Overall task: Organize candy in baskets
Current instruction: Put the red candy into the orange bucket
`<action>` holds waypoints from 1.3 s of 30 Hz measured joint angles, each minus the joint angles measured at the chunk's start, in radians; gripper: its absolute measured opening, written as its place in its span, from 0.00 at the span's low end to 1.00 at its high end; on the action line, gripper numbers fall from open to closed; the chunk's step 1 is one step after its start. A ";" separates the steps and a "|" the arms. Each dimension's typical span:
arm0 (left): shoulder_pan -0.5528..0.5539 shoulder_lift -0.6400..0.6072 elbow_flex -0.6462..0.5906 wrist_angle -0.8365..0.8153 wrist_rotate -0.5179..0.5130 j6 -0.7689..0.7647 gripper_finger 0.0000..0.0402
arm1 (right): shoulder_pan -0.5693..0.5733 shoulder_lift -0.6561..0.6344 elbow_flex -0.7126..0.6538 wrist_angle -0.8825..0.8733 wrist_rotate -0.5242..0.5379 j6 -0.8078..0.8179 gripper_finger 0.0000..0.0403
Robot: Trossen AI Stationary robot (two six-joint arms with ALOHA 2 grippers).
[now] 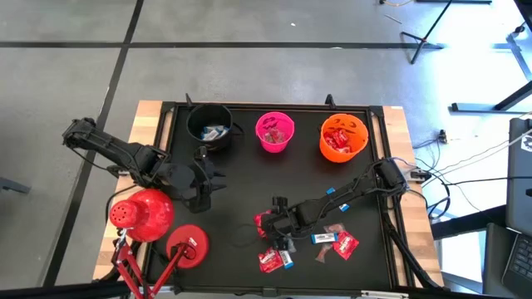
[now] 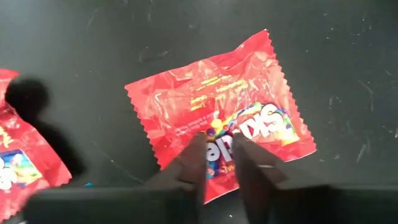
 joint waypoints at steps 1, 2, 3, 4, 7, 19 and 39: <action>0.000 0.000 0.000 0.000 0.000 0.000 0.36 | 0.000 0.000 0.000 -0.001 0.001 -0.005 0.14; 0.000 0.000 0.000 0.000 0.000 0.000 0.36 | 0.000 0.001 0.000 -0.002 0.003 -0.009 0.10; 0.000 0.000 0.000 0.000 0.000 0.000 0.36 | 0.000 0.001 0.000 -0.003 0.004 -0.011 0.06; 0.000 0.000 0.000 0.000 0.000 0.000 0.36 | 0.000 0.001 -0.001 -0.003 0.005 -0.011 0.03; 0.000 0.000 0.000 0.000 0.000 0.000 0.36 | 0.000 0.000 -0.001 -0.004 0.006 -0.011 0.03; 0.000 0.000 0.000 0.000 -0.001 0.000 0.36 | 0.001 -0.084 -0.010 -0.036 0.034 -0.018 0.00; 0.000 0.001 -0.001 -0.001 0.000 -0.015 0.36 | 0.002 -0.099 -0.002 0.051 -0.020 -0.058 0.57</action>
